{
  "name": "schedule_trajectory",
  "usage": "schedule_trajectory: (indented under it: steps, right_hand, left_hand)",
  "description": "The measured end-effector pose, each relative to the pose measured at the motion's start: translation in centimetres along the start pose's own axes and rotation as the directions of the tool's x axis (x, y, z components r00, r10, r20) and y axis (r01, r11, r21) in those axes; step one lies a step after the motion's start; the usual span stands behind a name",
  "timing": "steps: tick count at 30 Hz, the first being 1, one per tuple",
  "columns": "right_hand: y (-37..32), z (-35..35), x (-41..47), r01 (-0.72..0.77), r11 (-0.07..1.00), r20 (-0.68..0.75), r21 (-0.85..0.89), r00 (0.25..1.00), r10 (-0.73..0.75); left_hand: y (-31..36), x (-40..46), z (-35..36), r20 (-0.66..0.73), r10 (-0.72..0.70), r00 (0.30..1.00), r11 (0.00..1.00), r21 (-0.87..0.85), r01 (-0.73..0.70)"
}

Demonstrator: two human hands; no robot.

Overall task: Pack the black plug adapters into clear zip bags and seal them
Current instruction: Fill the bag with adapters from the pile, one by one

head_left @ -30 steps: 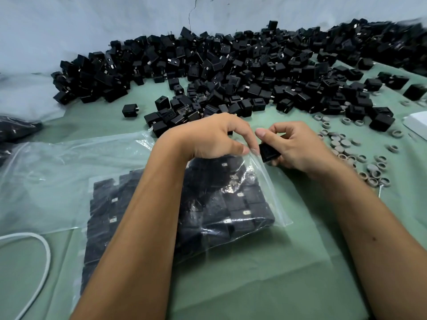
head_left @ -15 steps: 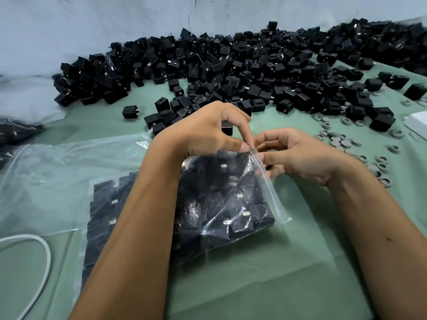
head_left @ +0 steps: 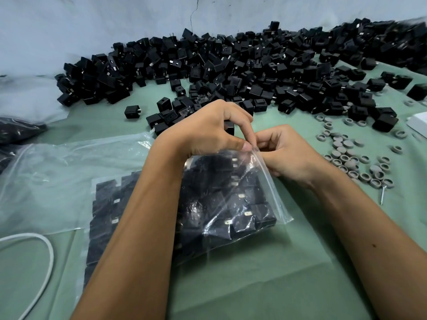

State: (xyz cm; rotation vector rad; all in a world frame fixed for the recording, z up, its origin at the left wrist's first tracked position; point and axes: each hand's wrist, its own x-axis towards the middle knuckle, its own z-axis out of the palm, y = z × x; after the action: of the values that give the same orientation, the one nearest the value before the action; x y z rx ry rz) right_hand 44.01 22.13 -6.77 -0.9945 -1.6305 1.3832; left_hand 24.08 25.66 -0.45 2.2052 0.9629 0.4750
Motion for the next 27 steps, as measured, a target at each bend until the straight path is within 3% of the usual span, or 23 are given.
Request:
schedule_trajectory:
  steps: [5, 8, 11, 15, 22, 27]
  right_hand:
    - [0.0, 1.2, 0.1, 0.097, 0.995, -0.035, -0.029, 0.995, -0.098]
    - [0.2, 0.4, 0.3, -0.008, 0.999, -0.133, 0.044, 0.991, 0.014]
    - [0.7, -0.5, 0.7, -0.057, 0.994, -0.333, 0.096, 0.939, 0.086]
    - [1.1, -0.4, 1.0, -0.095, 0.995, -0.484, 0.022, 0.87, 0.093]
    - [1.1, 0.1, 1.1, -0.12, 0.982, -0.496, -0.147, 0.868, 0.031]
    - [1.0, 0.1, 1.2, -0.109, 0.977, -0.494, -0.184, 0.869, 0.004]
  left_hand:
    - [0.2, -0.1, -0.1, -0.016, 0.004, 1.0, 1.0, 0.013, -0.004]
    - [-0.1, -0.2, -0.4, -0.169, -0.037, 0.985, 0.999, -0.007, 0.036]
    - [-1.5, -0.3, -1.0, -0.291, -0.22, 0.931, 0.953, 0.138, 0.268]
    - [-3.2, -0.9, -1.1, -0.271, -0.425, 0.863, 0.815, 0.301, 0.496]
    - [-3.6, -0.6, -0.6, -0.283, -0.472, 0.835, 0.763, 0.343, 0.548]
    - [-3.5, -0.7, -0.5, -0.276, -0.475, 0.836, 0.786, 0.295, 0.544]
